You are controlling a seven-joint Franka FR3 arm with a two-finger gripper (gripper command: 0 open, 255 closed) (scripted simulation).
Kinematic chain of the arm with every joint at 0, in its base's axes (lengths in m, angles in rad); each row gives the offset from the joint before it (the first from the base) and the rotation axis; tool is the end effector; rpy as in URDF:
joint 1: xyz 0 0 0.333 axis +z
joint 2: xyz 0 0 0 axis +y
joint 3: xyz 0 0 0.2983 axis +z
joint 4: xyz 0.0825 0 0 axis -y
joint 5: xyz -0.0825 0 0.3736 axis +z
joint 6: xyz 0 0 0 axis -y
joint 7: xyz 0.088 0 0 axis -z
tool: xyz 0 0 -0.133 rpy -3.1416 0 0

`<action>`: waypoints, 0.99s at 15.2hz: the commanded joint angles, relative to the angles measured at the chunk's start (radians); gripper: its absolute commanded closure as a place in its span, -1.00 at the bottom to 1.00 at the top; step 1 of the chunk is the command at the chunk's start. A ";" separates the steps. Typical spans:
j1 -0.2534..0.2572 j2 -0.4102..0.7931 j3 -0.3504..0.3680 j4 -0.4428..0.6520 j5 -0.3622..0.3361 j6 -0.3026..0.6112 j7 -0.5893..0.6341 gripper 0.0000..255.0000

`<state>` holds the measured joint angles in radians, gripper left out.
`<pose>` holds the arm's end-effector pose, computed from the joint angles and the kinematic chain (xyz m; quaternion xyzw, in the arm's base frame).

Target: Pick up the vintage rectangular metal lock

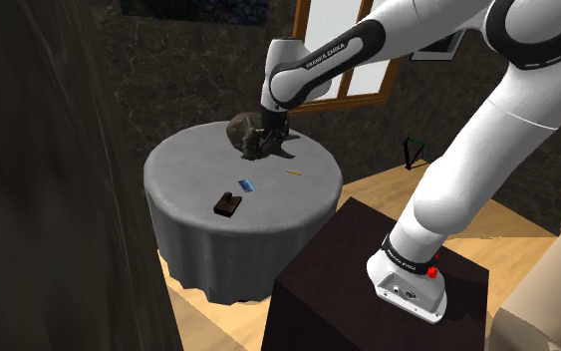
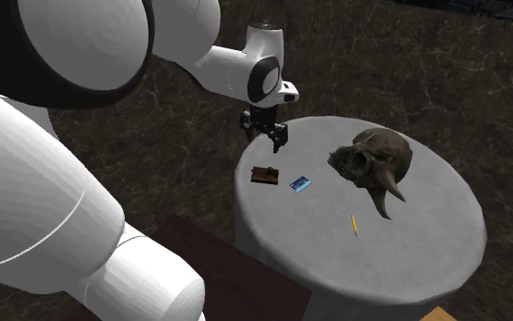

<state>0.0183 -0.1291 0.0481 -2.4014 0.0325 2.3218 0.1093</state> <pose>0.4754 0.0326 0.3328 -0.9991 0.0324 -0.0238 0.0112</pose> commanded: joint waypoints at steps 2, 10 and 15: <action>0.004 0.125 0.009 0.049 -0.011 0.072 0.025 -1.00; 0.027 0.445 0.010 0.232 -0.054 0.197 0.092 -1.00; 0.048 0.644 -0.001 0.387 -0.073 0.233 0.125 -1.00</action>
<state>0.0625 0.4785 0.0495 -2.0439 -0.0371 2.5501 0.2284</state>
